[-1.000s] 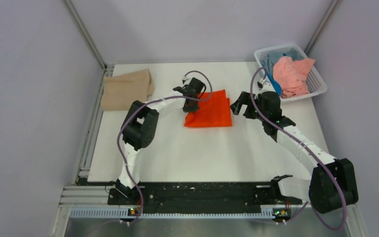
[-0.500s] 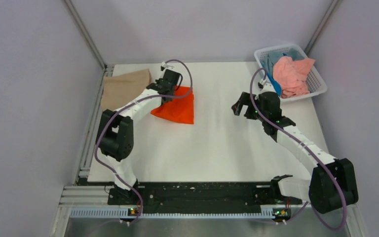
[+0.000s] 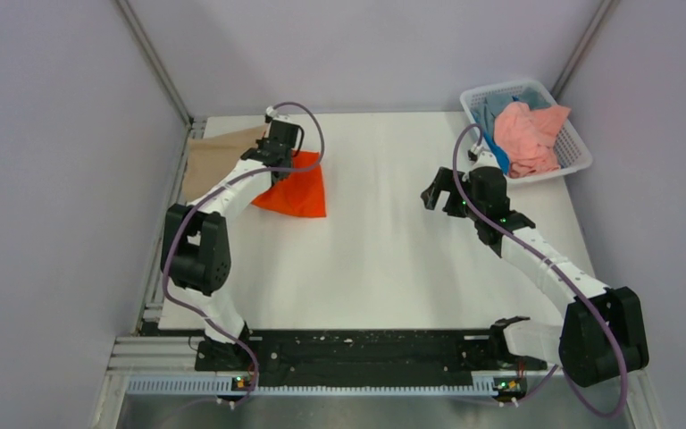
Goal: Fold and stack the t-shirts
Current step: Put the neatly folded tshirt into the corner of the board with the left arm
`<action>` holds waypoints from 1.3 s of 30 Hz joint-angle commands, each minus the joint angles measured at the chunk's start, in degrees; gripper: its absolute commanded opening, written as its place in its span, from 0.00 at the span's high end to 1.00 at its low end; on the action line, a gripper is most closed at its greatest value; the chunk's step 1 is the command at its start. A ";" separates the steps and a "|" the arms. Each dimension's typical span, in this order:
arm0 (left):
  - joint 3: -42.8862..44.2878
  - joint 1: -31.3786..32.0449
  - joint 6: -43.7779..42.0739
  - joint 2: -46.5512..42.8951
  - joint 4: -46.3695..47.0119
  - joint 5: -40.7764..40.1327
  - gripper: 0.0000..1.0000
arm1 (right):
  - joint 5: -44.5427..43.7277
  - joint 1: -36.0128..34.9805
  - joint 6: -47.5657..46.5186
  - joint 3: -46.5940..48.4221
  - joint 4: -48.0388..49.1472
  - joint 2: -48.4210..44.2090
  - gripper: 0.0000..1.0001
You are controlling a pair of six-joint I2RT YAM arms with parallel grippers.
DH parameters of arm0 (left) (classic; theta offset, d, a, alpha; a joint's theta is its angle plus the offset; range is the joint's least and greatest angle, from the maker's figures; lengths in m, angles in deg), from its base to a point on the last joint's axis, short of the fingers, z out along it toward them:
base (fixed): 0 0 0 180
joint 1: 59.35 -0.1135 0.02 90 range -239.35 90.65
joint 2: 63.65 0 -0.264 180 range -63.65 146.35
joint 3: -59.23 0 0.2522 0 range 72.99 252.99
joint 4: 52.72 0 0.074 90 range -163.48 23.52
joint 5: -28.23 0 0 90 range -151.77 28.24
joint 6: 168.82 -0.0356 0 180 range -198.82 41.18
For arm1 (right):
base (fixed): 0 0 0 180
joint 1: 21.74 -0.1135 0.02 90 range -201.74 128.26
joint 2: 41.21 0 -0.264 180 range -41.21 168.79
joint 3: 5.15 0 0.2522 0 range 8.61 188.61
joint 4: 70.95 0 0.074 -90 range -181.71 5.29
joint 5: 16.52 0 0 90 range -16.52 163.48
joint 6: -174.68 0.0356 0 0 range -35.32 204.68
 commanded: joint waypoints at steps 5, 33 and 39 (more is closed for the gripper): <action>4.43 -4.09 -5.63 -6.18 -0.36 -3.22 1.00 | -1.29 0.04 -1.09 -0.10 0.52 -1.89 0.01; 11.47 -14.94 -6.70 -5.63 -0.34 4.36 1.00 | -4.60 0.14 -1.65 0.57 -1.06 -1.53 0.01; 3.93 -15.21 -9.27 -5.29 9.09 2.38 1.00 | -4.61 0.11 -1.41 0.76 -1.16 -1.24 0.01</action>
